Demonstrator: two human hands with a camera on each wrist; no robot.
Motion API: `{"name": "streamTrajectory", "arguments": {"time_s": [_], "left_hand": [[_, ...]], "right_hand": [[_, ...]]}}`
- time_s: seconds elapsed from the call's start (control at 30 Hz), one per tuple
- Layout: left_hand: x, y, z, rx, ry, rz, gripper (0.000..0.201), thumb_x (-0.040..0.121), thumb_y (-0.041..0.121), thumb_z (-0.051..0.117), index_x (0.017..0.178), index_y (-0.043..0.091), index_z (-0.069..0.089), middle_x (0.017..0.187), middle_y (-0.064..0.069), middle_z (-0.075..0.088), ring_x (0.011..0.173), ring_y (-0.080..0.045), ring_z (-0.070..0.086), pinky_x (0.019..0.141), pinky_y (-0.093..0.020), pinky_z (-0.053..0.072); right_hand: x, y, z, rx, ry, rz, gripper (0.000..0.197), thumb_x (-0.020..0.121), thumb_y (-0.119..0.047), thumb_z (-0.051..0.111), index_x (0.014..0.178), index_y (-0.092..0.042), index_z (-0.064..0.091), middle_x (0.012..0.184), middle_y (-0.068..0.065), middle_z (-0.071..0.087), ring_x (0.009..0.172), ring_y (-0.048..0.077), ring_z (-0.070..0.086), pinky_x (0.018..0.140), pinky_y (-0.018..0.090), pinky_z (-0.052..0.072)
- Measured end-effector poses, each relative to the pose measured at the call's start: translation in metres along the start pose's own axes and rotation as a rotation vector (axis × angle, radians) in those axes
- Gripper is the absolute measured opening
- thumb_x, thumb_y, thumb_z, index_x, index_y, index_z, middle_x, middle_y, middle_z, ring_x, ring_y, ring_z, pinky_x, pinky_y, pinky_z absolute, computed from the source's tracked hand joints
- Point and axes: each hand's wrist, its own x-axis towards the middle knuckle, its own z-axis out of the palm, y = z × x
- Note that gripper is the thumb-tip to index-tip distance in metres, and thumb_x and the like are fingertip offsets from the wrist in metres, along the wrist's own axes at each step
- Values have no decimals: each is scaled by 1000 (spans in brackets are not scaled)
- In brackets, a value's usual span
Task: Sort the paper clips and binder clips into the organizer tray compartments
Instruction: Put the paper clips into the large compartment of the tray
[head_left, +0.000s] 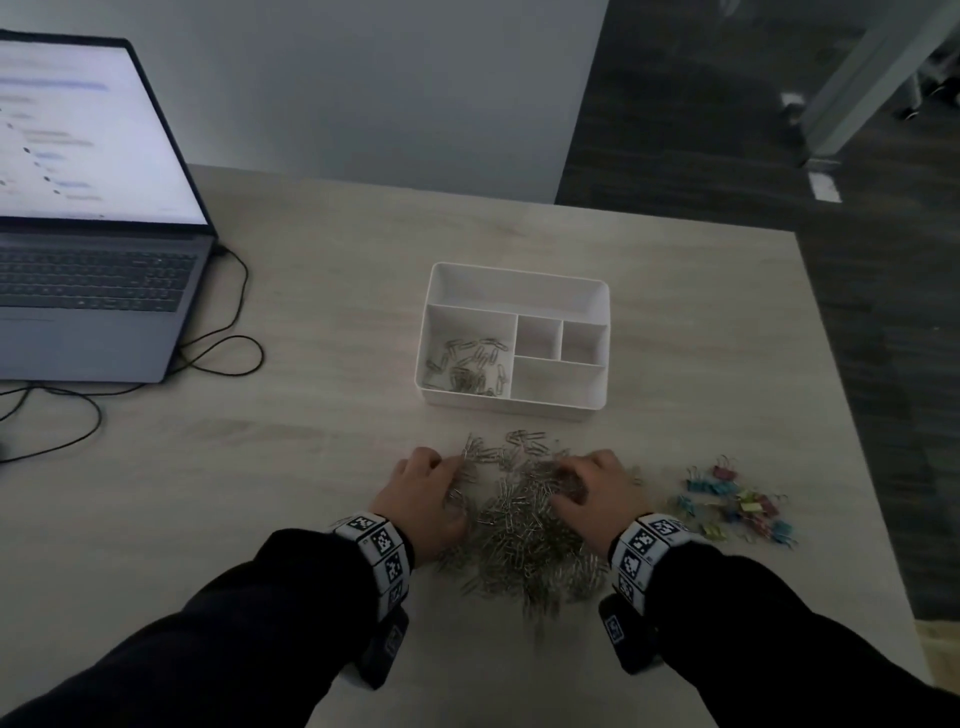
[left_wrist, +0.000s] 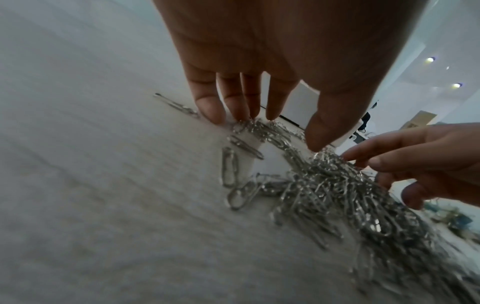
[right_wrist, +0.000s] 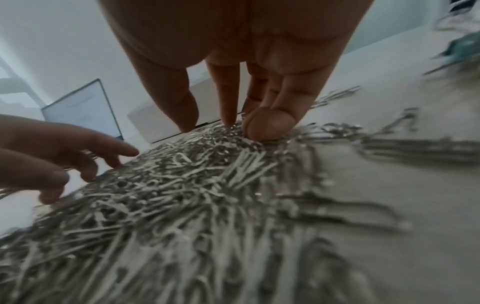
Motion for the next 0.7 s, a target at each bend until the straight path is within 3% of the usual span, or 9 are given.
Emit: {"name": "streamTrajectory", "arguments": {"time_s": [0.13, 0.23, 0.33, 0.5, 0.7], "left_hand": [[-6, -9, -12, 38, 42, -55, 88, 67, 64, 59, 142, 31, 28, 132, 0, 31, 123, -27, 37, 101, -43, 44], [-11, -20, -21, 102, -36, -144, 122, 42, 79, 66, 143, 38, 10, 130, 2, 27, 118, -26, 39, 92, -48, 50], [-10, -16, -19, 173, -99, -80, 129, 37, 74, 75, 140, 41, 5, 127, 0, 27, 115, -28, 44, 87, -49, 52], [0, 10, -7, 115, -102, 27, 112, 52, 60, 77, 140, 41, 11, 125, -4, 27, 111, -34, 50, 91, -49, 51], [18, 20, -4, 78, -85, 105, 63, 74, 39, 68, 130, 33, 38, 120, -4, 33, 97, -33, 60, 88, -45, 52]], "right_hand": [[4, -11, -7, -7, 80, -42, 57, 81, -55, 61, 131, -30, 48, 126, -1, 40, 108, 18, 54, 99, 31, 44], [5, -12, -14, -95, -10, 13, 94, 62, -78, 63, 140, -40, 29, 136, 1, 29, 116, 23, 51, 103, 38, 44], [-1, -18, -6, -231, -99, -45, 108, 50, -84, 64, 140, -47, 18, 136, -2, 24, 118, 24, 48, 100, 40, 46], [-3, -22, 20, -222, -125, -169, 87, 62, -67, 71, 135, -45, 29, 124, -1, 30, 109, 22, 48, 98, 38, 46], [0, -30, 24, -143, -118, -185, 46, 84, -39, 63, 127, -32, 48, 118, 1, 43, 106, 24, 54, 94, 34, 46]]}}
